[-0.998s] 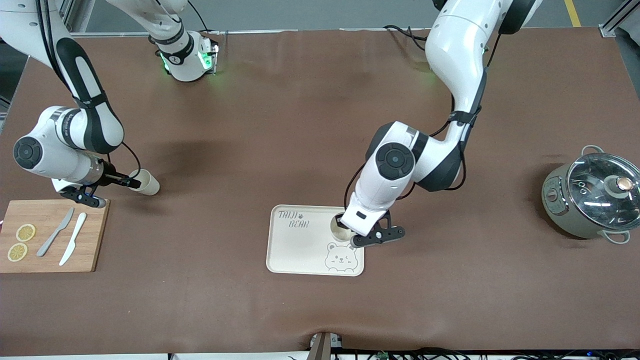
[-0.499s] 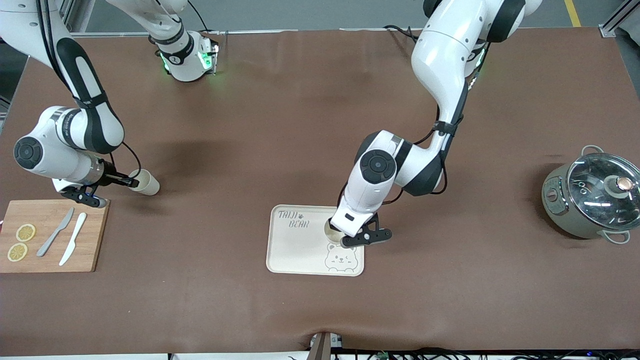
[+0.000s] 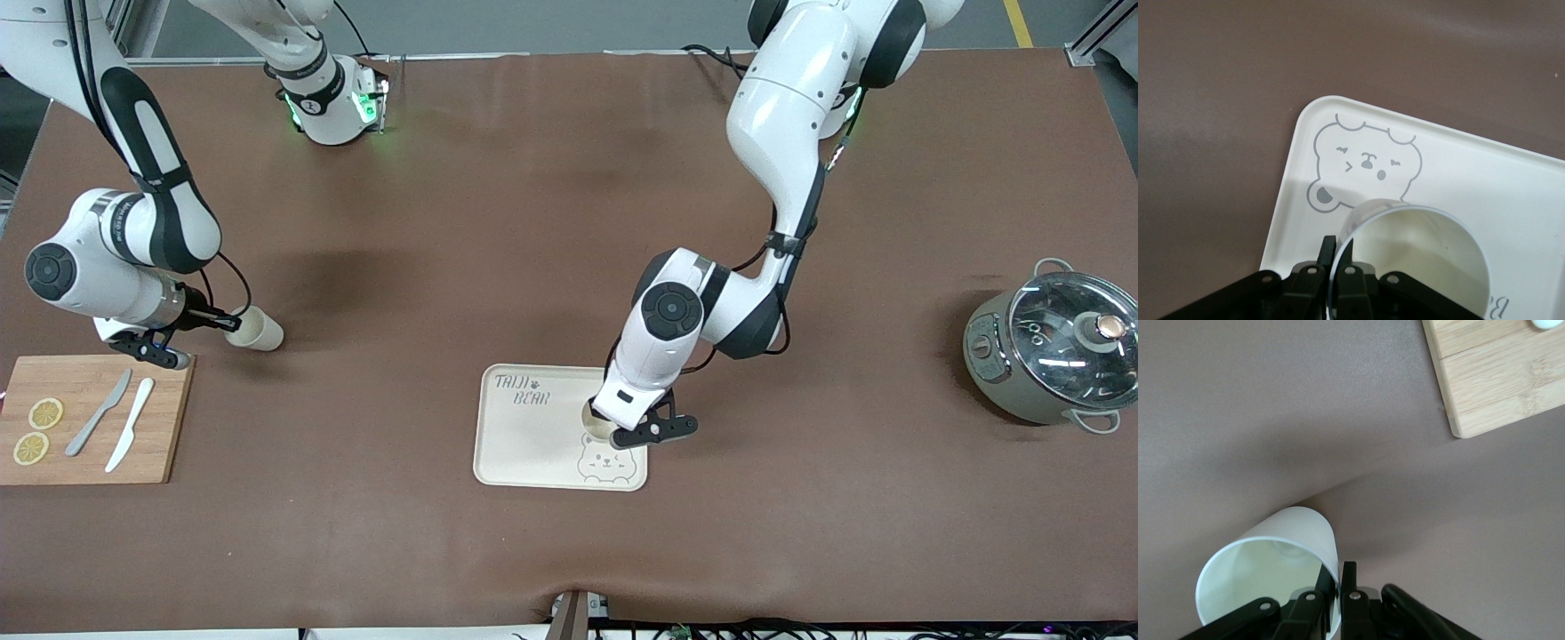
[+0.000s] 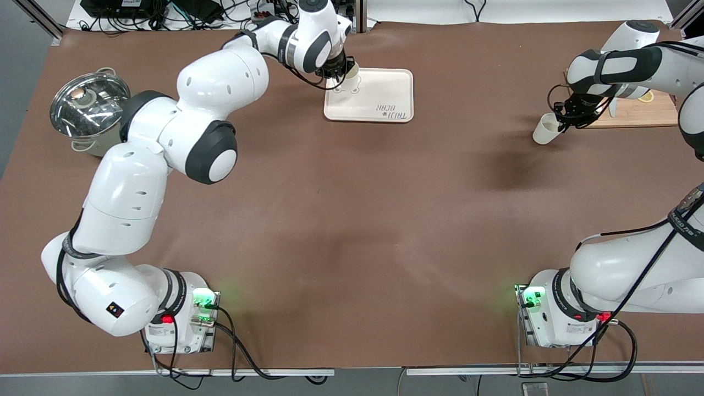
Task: Place white IKEA cup upright on tray with both arms
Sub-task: 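Lower the cup upright onto the tray and open the left gripper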
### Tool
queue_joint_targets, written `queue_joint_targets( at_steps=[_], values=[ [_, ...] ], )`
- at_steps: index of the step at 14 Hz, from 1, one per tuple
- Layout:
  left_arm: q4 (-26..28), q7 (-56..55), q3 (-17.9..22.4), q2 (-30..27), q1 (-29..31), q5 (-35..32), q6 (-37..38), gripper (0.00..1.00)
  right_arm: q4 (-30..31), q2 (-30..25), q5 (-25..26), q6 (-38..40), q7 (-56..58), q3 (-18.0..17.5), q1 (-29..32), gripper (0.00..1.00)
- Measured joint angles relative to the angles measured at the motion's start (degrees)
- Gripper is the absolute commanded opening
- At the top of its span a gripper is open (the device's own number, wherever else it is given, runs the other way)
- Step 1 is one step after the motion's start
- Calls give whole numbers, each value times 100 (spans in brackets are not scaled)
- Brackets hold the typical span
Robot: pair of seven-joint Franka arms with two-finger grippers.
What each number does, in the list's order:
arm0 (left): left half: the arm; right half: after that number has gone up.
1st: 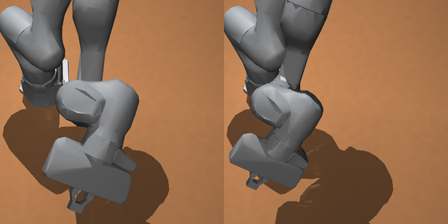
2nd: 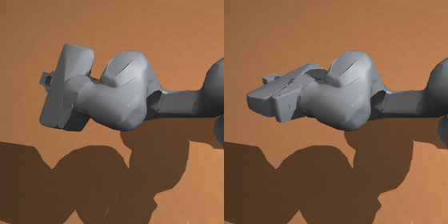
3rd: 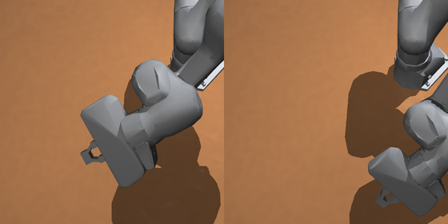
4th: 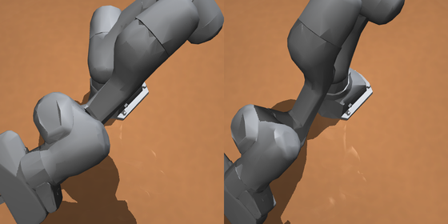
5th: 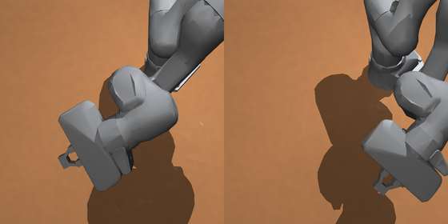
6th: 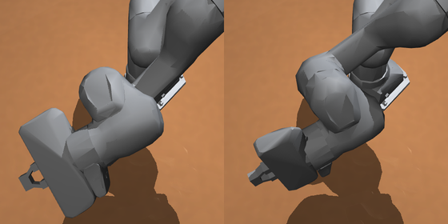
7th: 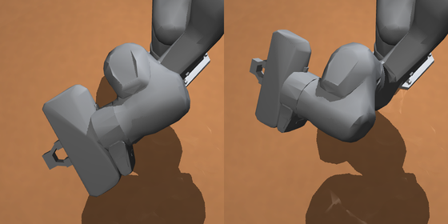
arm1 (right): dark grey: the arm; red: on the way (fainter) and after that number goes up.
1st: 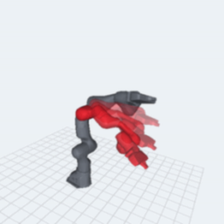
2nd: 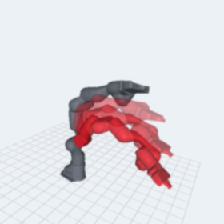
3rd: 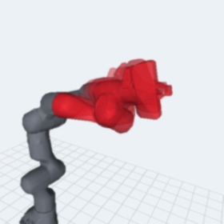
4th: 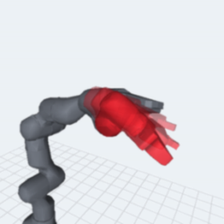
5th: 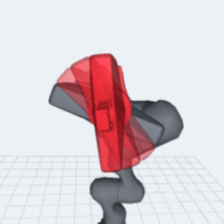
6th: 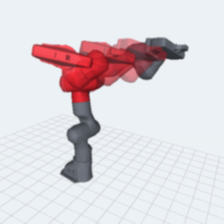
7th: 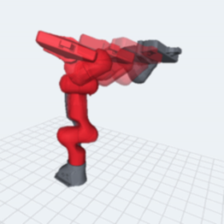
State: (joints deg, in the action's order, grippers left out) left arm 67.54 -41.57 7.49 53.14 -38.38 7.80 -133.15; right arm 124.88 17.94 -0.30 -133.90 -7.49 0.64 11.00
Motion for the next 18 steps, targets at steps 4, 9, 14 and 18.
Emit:
queue_joint_targets(
  at_steps=[4, 9, 14, 18],
  values=[
    [0, 0, 8, 166, 1, 0, -212, 0, 11, -46, -37, 14, 1, -18, 0, 0],
    [0, 2, 38, 231, 8, 0, -270, 0, 11, -46, -37, 13, 1, -18, 0, 0],
    [0, 3, 45, 272, 11, 0, -322, 0, 11, -46, -37, 12, 1, -18, 0, 0],
    [2, 3, 45, 313, 11, 0, -383, 0, 9, -51, -42, 31, 1, -23, 0, 0]
  ],
)
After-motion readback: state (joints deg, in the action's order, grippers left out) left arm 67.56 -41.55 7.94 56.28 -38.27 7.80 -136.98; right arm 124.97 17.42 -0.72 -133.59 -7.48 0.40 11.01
